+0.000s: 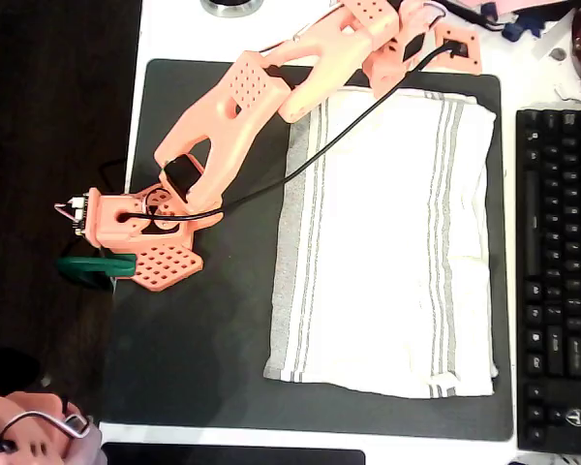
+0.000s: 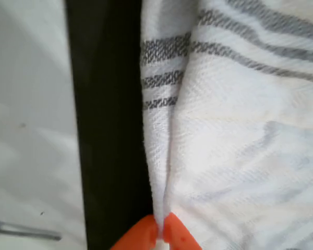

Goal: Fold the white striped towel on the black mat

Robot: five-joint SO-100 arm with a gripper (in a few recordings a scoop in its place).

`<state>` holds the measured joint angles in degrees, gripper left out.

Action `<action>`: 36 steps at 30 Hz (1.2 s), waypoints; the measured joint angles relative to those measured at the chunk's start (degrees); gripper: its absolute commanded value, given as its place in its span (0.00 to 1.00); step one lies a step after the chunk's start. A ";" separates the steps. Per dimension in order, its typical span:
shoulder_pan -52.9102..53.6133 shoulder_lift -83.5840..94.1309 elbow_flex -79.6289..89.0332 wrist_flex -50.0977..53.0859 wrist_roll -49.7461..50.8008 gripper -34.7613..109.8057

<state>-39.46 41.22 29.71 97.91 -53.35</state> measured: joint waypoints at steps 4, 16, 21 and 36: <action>-0.79 1.23 -0.18 0.00 1.05 0.24; -2.99 6.86 -0.70 0.79 1.85 0.24; -1.32 11.25 -0.09 2.29 1.85 0.24; 11.60 42.71 28.65 0.62 -4.39 0.24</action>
<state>-27.86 83.94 58.36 98.53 -57.74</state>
